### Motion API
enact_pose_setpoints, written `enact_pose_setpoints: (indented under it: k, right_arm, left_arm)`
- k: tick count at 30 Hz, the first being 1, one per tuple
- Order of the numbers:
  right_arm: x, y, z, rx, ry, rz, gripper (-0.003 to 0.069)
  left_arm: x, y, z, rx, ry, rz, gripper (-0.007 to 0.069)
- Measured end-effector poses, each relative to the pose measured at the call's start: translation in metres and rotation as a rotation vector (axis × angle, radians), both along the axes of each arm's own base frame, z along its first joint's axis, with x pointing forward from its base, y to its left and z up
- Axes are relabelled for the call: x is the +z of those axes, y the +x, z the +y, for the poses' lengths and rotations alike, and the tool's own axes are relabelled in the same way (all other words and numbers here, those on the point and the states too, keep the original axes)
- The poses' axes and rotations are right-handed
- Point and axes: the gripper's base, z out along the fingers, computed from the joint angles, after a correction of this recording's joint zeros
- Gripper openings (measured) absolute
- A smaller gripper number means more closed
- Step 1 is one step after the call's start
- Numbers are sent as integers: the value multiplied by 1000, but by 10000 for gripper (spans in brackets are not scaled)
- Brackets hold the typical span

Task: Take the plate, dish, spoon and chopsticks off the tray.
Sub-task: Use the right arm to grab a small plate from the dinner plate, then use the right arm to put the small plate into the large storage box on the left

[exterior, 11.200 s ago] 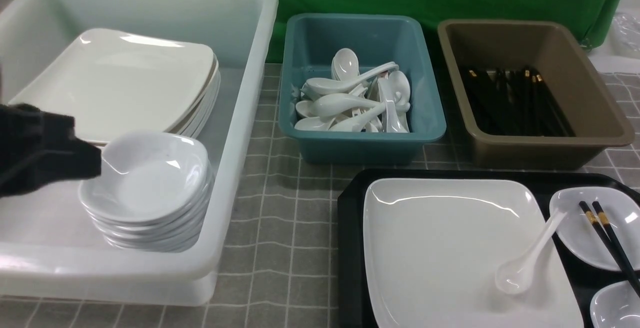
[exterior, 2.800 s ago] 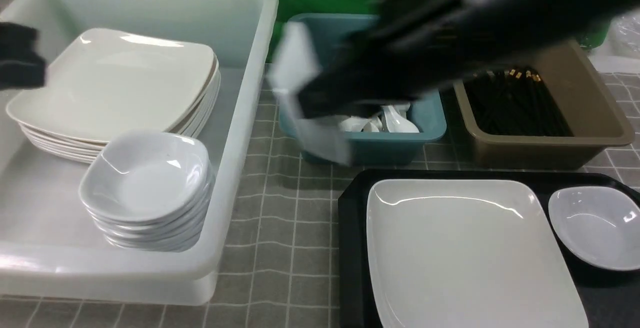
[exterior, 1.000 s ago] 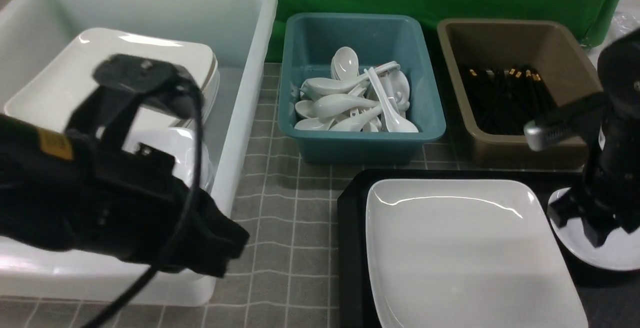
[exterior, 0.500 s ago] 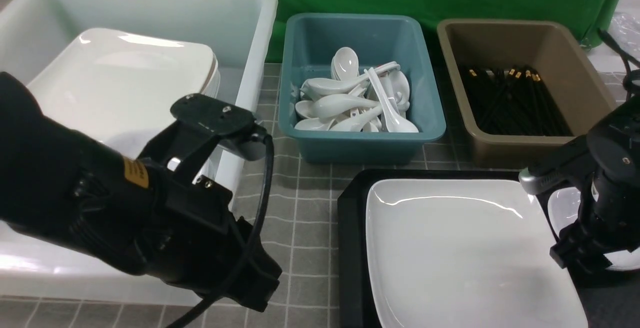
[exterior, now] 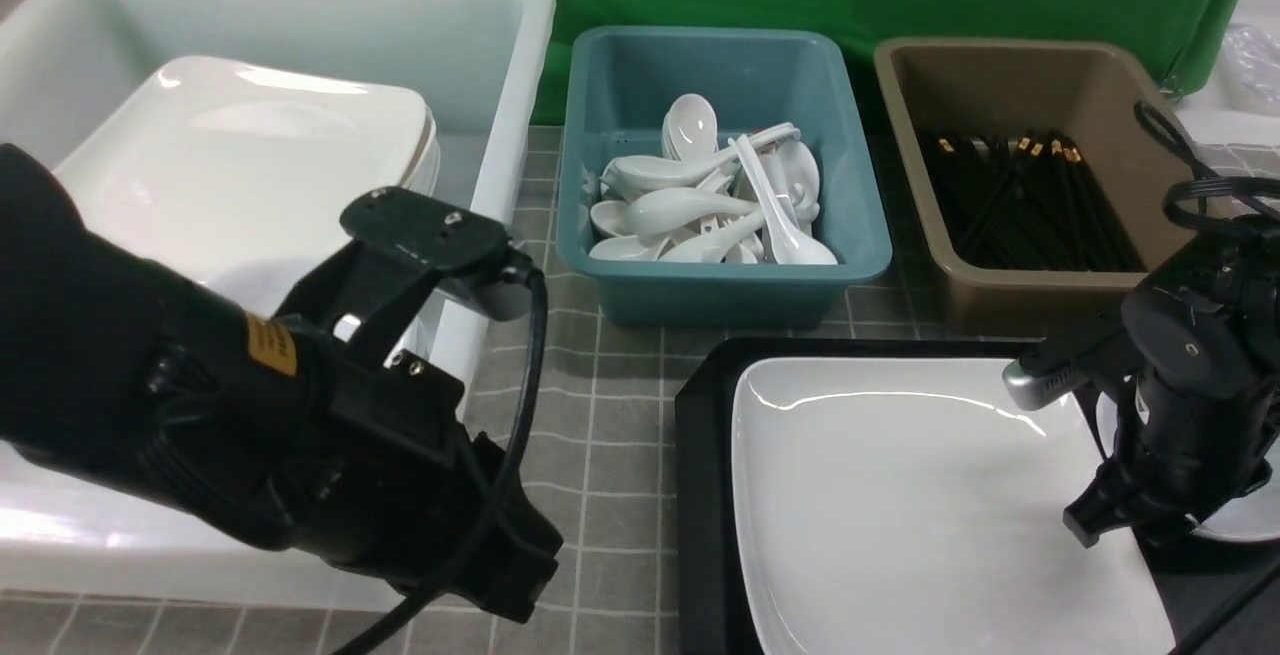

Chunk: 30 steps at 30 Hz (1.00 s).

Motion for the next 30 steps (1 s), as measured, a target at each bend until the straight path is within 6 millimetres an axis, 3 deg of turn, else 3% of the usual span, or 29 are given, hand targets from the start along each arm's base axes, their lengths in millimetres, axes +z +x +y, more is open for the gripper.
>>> enact_pose_setpoints:
  k: [5, 10, 15, 18, 19, 22, 24, 25, 28, 29, 30]
  right_arm:
    - [7, -1, 2, 13, -4, -16, 183]
    - [29, -8, 3, 11, -2, -60, 90]
    - [84, -30, 8, -6, 57, -190, 67]
    - [133, -42, 26, 10, 190, -331, 67]
    - [139, -43, 29, 15, 214, -351, 65]
    - [191, -54, 67, 136, 452, -460, 66]
    - [209, -60, 90, 237, 550, -484, 66]
    - [228, -65, 117, 355, 642, -521, 66]
    - [245, -72, 162, 497, 744, -544, 66]
    - [249, -72, 166, 506, 757, -555, 66]
    - [251, -72, 191, 560, 784, -545, 66]
  left_arm:
    - [1, 2, -1, -11, -6, -37, 4]
    - [4, 10, -4, -17, -35, -136, 4]
    - [13, 15, -7, -48, -64, -242, 4]
    - [35, 21, -8, -16, -91, -303, 4]
    - [39, 22, -8, -9, -92, -313, 4]
    - [69, 30, -3, 63, -74, -400, 4]
    - [82, 33, 3, 115, -50, -422, 4]
    - [96, 36, 14, 212, -18, -416, 4]
    - [106, 42, 44, 391, 85, -388, 4]
    - [107, 43, 45, 403, 86, -381, 4]
    - [108, 44, 66, 509, 132, -361, 4]
